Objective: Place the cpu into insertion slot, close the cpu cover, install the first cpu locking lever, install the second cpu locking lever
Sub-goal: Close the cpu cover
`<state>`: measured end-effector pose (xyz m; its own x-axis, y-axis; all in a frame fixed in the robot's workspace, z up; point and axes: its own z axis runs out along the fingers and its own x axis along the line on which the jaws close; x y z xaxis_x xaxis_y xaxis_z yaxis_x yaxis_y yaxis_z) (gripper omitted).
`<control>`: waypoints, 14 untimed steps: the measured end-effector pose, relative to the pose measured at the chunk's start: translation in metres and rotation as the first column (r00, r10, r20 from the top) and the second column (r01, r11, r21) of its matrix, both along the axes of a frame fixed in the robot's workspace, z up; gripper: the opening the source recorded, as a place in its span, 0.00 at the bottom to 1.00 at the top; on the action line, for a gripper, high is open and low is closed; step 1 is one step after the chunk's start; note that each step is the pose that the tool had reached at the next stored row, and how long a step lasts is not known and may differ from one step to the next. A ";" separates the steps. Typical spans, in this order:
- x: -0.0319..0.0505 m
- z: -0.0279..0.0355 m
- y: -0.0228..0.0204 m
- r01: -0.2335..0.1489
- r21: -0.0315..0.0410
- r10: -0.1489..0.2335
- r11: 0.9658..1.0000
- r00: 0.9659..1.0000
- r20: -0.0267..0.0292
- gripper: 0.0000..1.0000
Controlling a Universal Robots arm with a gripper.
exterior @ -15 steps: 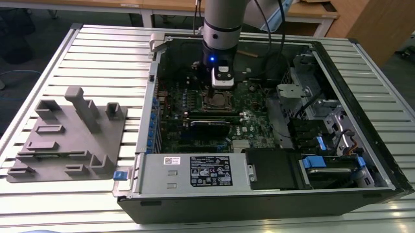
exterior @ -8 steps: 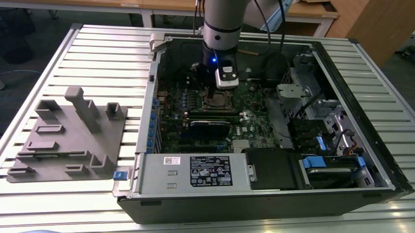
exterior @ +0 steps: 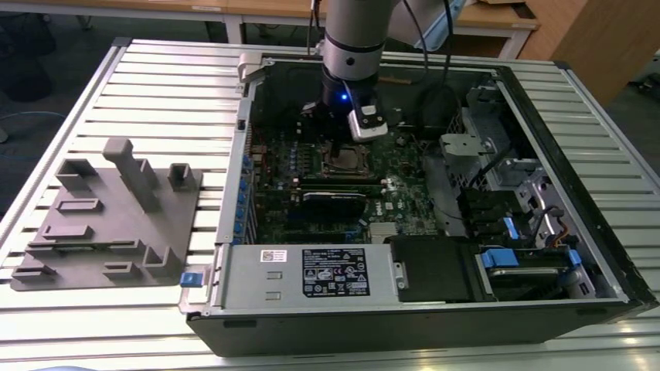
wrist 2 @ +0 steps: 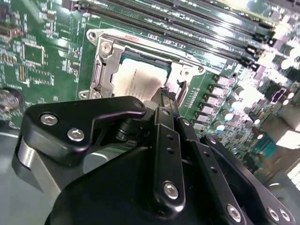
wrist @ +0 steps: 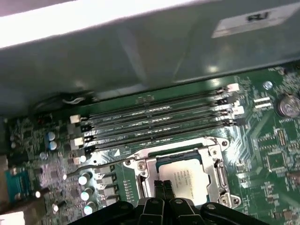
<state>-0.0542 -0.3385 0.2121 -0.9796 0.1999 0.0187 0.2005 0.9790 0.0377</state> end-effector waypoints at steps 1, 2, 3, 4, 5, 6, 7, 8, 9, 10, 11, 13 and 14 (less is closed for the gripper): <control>0.0000 0.0000 0.0000 -0.016 0.000 0.016 1.000 1.000 0.000 0.11; 0.0000 -0.0001 0.0000 -0.034 0.000 0.034 0.999 0.999 0.000 0.11; 0.0000 -0.0001 0.0000 -0.051 0.000 0.051 0.999 0.999 0.000 0.11; 0.0000 -0.0002 0.0000 -0.069 0.000 0.069 0.998 0.998 0.000 0.11; 0.0000 -0.0001 0.0000 -0.084 0.000 0.084 0.996 0.996 0.000 0.11; 0.0000 -0.0001 0.0000 -0.100 0.000 0.100 0.995 0.995 0.000 0.11; 0.0000 -0.0002 0.0000 -0.114 0.000 0.114 0.993 0.993 0.000 0.11; 0.0000 -0.0001 0.0000 -0.129 0.000 0.129 0.992 0.992 0.000 0.11; 0.0000 -0.0002 0.0000 -0.144 0.000 0.144 0.990 0.990 0.000 0.11; 0.0000 -0.0002 0.0000 -0.160 0.000 0.160 0.987 0.987 0.000 0.11; 0.0000 -0.0002 0.0000 -0.176 0.000 0.176 0.984 0.984 0.000 0.11; 0.0000 -0.0002 0.0000 -0.206 0.000 0.206 0.979 0.979 0.001 0.11; -0.0002 -0.0002 0.0000 -0.214 0.000 0.214 0.977 0.977 0.001 0.11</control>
